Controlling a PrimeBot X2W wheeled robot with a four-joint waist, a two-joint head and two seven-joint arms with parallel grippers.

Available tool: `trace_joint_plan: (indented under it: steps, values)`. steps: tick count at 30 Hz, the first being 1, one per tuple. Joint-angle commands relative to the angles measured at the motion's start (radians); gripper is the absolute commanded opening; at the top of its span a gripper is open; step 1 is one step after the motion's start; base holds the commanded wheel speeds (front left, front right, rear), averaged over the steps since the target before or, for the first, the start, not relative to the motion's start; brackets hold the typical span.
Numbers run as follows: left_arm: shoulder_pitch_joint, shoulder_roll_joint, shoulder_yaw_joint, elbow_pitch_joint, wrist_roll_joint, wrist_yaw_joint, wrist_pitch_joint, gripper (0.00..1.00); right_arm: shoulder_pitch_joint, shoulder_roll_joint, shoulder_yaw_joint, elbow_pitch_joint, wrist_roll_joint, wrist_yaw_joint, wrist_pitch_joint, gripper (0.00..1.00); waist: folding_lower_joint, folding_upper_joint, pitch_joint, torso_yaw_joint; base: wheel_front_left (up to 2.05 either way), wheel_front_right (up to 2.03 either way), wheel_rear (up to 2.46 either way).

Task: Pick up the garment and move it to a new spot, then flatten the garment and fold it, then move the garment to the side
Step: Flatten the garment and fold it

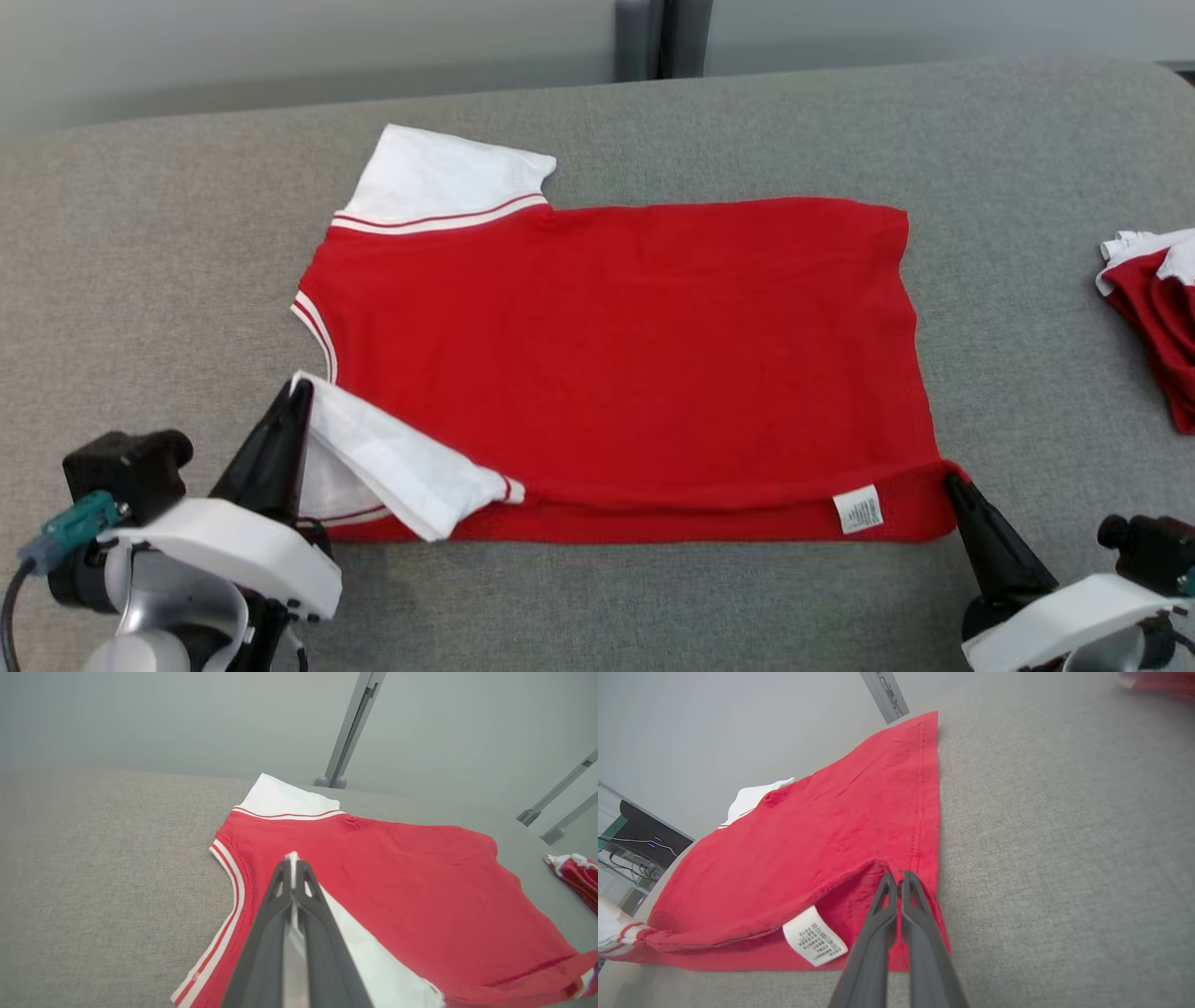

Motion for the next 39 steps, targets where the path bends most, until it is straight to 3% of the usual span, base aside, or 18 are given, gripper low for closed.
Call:
trace_joint_plan:
  steps: [1,14,15,16,17,18,20,23,29,34,39]
  values:
    - [-0.045,-0.001,0.004,0.023,0.0,-0.008,-0.01,0.0,-0.03,-0.002,0.0,0.003,0.002,0.0,-0.002,0.0,0.0,-0.0001,0.04,-0.016,0.0,0.0,0.0]
    - [-0.265,-0.009,-0.001,0.261,-0.015,-0.081,-0.085,0.0,-0.19,-0.01,0.075,0.087,0.04,0.0,-0.059,0.0,0.0,-0.0001,0.136,-0.032,0.0,0.0,0.0]
    - [-0.27,-0.01,-0.001,0.277,-0.017,-0.086,-0.093,0.18,-0.199,-0.014,0.081,0.09,0.035,0.0,-0.073,0.0,0.0,-0.0001,0.138,-0.033,0.0,0.0,0.0]
    - [-0.275,-0.011,-0.001,0.292,-0.017,-0.092,-0.102,0.74,-0.204,-0.014,0.089,0.095,0.034,0.0,-0.085,0.09,0.0,-0.0001,0.139,-0.033,0.0,0.0,0.0]
    - [-0.276,-0.013,-0.001,0.307,-0.02,-0.095,-0.114,1.0,-0.207,-0.013,0.095,0.1,0.033,0.0,-0.095,0.4,0.0,-0.0001,0.139,-0.034,0.0,0.0,0.0]
    - [-0.275,-0.015,0.004,0.319,-0.02,-0.099,-0.13,1.0,-0.21,-0.017,0.097,0.105,0.022,0.0,-0.109,1.0,0.0,-0.0001,0.138,-0.035,0.0,0.0,0.0]
    - [-0.264,-0.019,0.016,0.333,-0.012,-0.098,-0.177,1.0,-0.219,-0.018,0.094,0.107,-0.004,0.0,-0.132,1.0,0.0,-0.0001,0.133,-0.037,0.0,0.0,0.0]
    - [-0.244,-0.027,0.034,0.343,0.012,-0.092,-0.282,1.0,-0.219,0.014,0.003,0.12,-0.07,0.0,-0.152,1.0,0.0,-0.0001,0.12,-0.038,0.0,0.0,0.0]
    - [-0.207,-0.038,0.057,0.347,0.083,-0.064,-0.458,1.0,-0.174,0.135,-0.216,-0.017,-0.376,0.0,-0.157,1.0,0.0,-0.0001,0.078,-0.024,0.0,0.0,0.0]
    - [-0.171,-0.045,0.072,0.327,0.131,-0.066,-0.485,1.0,-0.128,0.167,-0.253,-0.094,-0.503,0.0,-0.157,1.0,0.0,-0.0001,0.04,-0.012,0.0,0.0,0.0]
    - [-0.116,-0.045,0.064,0.337,0.154,-0.073,-0.488,1.0,-0.087,0.177,-0.256,-0.112,-0.55,0.0,-0.157,1.0,0.0,-0.0001,0.017,-0.007,0.0,0.0,0.0]
